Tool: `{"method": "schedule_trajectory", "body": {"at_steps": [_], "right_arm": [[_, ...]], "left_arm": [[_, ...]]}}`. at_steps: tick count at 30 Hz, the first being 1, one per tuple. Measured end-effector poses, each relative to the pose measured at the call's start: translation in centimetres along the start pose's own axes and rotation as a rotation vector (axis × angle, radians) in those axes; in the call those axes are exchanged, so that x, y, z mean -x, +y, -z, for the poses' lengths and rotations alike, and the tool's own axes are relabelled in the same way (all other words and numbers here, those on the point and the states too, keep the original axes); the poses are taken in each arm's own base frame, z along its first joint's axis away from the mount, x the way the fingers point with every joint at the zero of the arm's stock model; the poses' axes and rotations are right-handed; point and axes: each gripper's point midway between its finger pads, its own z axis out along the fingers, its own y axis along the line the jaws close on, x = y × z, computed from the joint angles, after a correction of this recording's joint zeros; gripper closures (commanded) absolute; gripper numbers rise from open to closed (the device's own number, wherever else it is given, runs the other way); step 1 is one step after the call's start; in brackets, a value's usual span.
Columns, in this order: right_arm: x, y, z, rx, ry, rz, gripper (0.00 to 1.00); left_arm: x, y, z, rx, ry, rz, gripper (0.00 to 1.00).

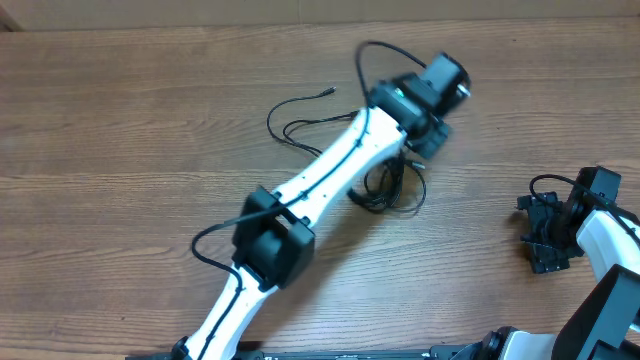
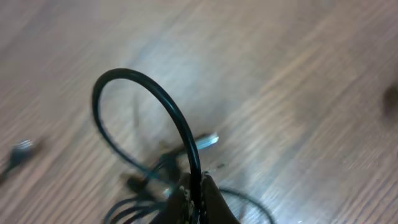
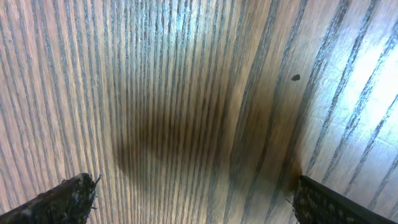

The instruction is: Untangle cables

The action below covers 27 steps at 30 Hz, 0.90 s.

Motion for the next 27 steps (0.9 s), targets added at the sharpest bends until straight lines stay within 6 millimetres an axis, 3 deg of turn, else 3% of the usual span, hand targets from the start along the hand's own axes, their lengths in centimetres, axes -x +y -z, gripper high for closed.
{"method": "schedule_trajectory", "body": {"at_steps": [4,9,14,17,21,27], "right_arm": [[0.0,0.0,0.0,0.0,0.0,-0.001,0.0],[0.0,0.0,0.0,0.0,0.0,0.0,0.0],[0.0,0.0,0.0,0.0,0.0,0.0,0.0],[0.0,0.0,0.0,0.0,-0.001,0.0,0.0],[0.0,0.0,0.0,0.0,0.0,0.0,0.0],[0.0,0.0,0.0,0.0,0.0,0.0,0.0]], "left_arm": [[-0.3,4.4,1.1,0.029,0.021,0.127,0.96],[-3.2,9.8,1.9,0.06,0.12,0.304,0.96],[-5.2,13.5,2.7,0.056,0.174,0.41,0.96],[-5.4,13.7,3.1,-0.036,0.177,0.397,0.96],[-4.4,11.7,4.1,-0.257,0.126,0.295,0.96],[-1.5,8.5,9.3,-0.442,-0.038,0.112,0.96]]}}
